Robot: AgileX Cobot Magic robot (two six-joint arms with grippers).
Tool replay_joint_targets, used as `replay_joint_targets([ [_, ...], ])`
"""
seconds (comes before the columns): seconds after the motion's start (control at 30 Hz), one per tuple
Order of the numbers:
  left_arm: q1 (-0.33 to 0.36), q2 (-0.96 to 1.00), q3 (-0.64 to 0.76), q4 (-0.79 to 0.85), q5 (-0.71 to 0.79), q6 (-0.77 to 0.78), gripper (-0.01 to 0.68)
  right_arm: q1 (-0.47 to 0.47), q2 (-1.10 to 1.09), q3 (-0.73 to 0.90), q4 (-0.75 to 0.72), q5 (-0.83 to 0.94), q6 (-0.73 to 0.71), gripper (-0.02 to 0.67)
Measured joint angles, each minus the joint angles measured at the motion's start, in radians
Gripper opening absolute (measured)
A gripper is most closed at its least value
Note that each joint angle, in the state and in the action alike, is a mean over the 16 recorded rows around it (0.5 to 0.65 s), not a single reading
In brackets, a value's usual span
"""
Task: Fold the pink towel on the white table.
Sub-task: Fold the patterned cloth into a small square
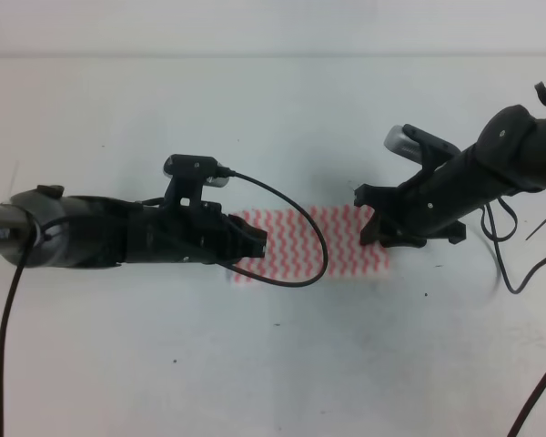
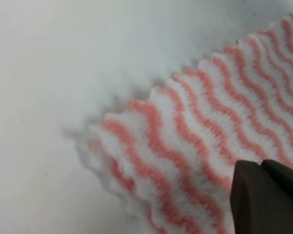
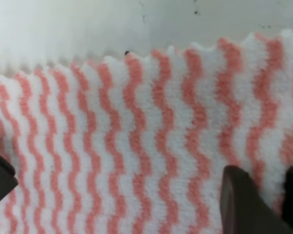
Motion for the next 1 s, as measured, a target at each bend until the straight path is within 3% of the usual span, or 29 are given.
replay_joint_targets([
  [0.57, 0.0, 0.0, 0.0, 0.028, 0.038, 0.0, -0.004, 0.0, -0.021, 0.002, -0.007, 0.006, 0.026, 0.004],
  [1.0, 0.0, 0.0, 0.0, 0.048, 0.047, 0.0, -0.004, 0.028, -0.115, -0.01, 0.001, 0.015, -0.002, -0.011],
])
